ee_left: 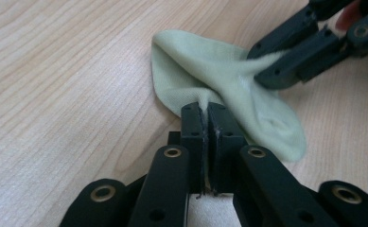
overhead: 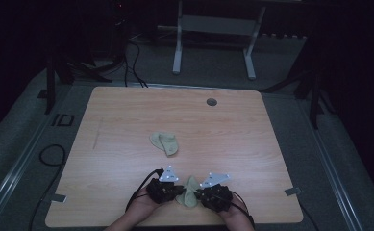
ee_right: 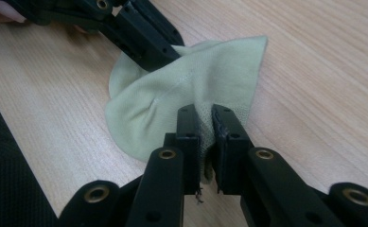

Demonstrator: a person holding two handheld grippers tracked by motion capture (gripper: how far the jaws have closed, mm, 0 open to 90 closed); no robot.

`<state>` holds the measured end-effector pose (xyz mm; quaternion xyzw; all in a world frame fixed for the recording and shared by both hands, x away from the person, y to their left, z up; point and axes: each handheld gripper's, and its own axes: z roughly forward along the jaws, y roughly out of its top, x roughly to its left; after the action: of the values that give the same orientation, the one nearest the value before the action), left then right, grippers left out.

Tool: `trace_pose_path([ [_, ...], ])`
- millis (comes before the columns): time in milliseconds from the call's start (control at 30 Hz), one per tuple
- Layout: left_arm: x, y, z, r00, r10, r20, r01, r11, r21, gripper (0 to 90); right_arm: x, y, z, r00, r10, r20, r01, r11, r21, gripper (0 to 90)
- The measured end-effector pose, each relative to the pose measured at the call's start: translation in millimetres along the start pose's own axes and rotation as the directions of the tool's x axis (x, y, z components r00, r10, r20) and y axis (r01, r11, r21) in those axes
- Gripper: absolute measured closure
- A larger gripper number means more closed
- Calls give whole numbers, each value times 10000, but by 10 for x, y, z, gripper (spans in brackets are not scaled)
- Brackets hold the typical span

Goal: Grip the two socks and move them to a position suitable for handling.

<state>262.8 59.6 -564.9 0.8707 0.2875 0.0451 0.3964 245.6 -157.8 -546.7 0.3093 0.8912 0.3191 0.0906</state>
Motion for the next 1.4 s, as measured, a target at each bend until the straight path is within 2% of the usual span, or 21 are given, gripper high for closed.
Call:
trace_pose_path([
  [67,12,12,-62,10000,-70,0,70,9998,-178,866,-16,21,-75,10000,39,78,-37,9997,-226,827],
  [100,19,24,-115,9999,-106,-126,101,9994,-341,867,-24,33,-109,9999,39,118,-36,9995,-302,828],
  [267,58,78,-400,9992,-96,-397,63,9966,-826,867,-155,114,-392,9982,224,563,-164,9943,-1051,829],
  [333,76,86,-519,9993,-123,-356,92,9963,-858,867,-205,127,-484,9970,261,725,-173,9926,-1203,828],
  [400,81,75,-621,9990,25,-455,-63,9963,-852,866,-250,124,-553,9959,308,847,-198,9915,-1285,827],
  [433,88,63,-658,9992,140,-377,-169,9969,-769,866,-268,115,-576,9952,325,927,-204,9915,-1285,825],
  [500,95,24,-698,9988,331,-354,-354,9973,-637,865,-299,84,-587,9961,355,812,-250,9916,-1269,819],
  [567,103,-29,-678,9977,540,-407,-552,9980,-311,864,-304,38,-539,9979,351,539,-289,9933,-1122,817],
  [733,137,-170,-510,9990,401,-197,-394,9987,333,862,-240,-47,-293,9995,132,291,-121,9992,-371,815],
  [767,141,-188,-491,9995,302,-133,-298,9990,324,860,-233,-56,-255,9996,147,255,-140,9995,-285,804],
  [800,154,-214,-469,9997,225,-6,-225,9991,346,845,-230,-61,-230,9997,148,183,-144,9997,-214,753],
  [867,168,-241,-459,9999,97,-88,-95,9996,250,655,-213,-67,-172,10000,27,-8,-27,9999,114,599],
  [900,181,-251,-468,10000,-81,-21,81,9999,117,595,-206,-66,-167,9999,-101,95,100,9998,190,579],
  [1033,191,-249,-525,9998,-197,-43,196,9997,-112,591,-218,-32,-220,9993,-80,356,76,9999,105,549],
  [1133,141,-248,-538,9996,-223,144,227,9994,-269,602,-232,-6,-288,9984,128,556,-118,9998,-182,584],
  [1200,95,-252,-518,9995,-123,275,128,9997,-202,636,-219,-5,-328,9989,244,390,-225,9986,-484,641],
  [1233,75,-256,-500,9996,-21,295,25,9999,-125,659,-201,-8,-338,9992,294,275,-278,9981,-549,721],
  [1267,61,-260,-484,9995,6,303,-5,10000,-50,681,-176,-16,-334,9995,224,210,-211,9981,-574,760],
  [1333,45,-276,-434,9996,73,282,-79,9998,209,736,-121,-41,-297,9997,46,232,-37,9992,-388,824],
  [1400,45,-295,-401,9996,132,254,-144,9989,442,771,-94,-79,-236,10000,-10,88,12,9999,-147,840],
])
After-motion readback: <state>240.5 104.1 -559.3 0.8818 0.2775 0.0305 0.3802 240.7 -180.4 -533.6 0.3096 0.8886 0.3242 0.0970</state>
